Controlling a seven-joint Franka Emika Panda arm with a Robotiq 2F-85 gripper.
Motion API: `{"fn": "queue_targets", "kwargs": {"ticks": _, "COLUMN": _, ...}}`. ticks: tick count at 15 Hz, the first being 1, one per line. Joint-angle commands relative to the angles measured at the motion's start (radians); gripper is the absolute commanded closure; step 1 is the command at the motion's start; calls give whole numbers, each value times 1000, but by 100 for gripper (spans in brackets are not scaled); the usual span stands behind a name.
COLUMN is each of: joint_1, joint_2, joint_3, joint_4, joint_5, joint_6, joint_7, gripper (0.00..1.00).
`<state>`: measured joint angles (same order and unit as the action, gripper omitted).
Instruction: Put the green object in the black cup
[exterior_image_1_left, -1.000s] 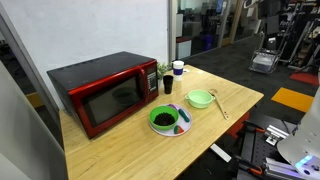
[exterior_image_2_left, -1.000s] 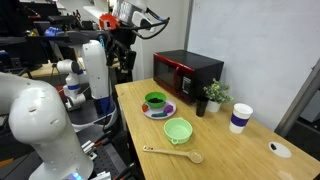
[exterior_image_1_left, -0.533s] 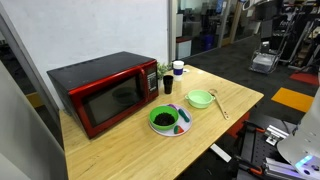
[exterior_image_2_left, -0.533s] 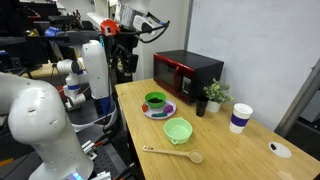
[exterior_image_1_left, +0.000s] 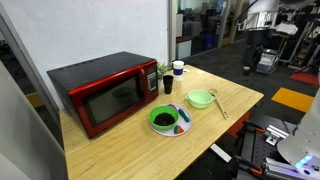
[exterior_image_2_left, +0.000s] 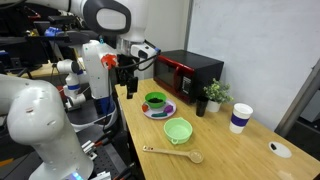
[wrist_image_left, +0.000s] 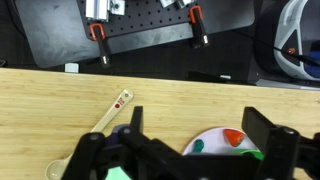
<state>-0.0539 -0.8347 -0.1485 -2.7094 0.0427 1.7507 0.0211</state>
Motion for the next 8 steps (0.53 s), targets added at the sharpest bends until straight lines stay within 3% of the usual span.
{"fn": "queue_targets", "kwargs": {"ticks": 1, "joint_1": -24, "joint_2": 13, "joint_3": 54, "joint_4": -146, "joint_5": 26, "joint_6": 221, "joint_7": 46, "gripper": 0}}
{"fn": "queue_targets", "kwargs": {"ticks": 2, "joint_1": -10, "joint_2": 106, "joint_3": 58, "joint_4": -81, "joint_5": 31, "joint_6": 257, "joint_7": 53, "gripper": 0}}
{"fn": "queue_targets", "kwargs": {"ticks": 8, "joint_1": 19, "joint_2": 316, "joint_3": 68, "joint_4": -97, "joint_5": 86, "joint_6": 516, "joint_7": 46, "gripper": 0}}
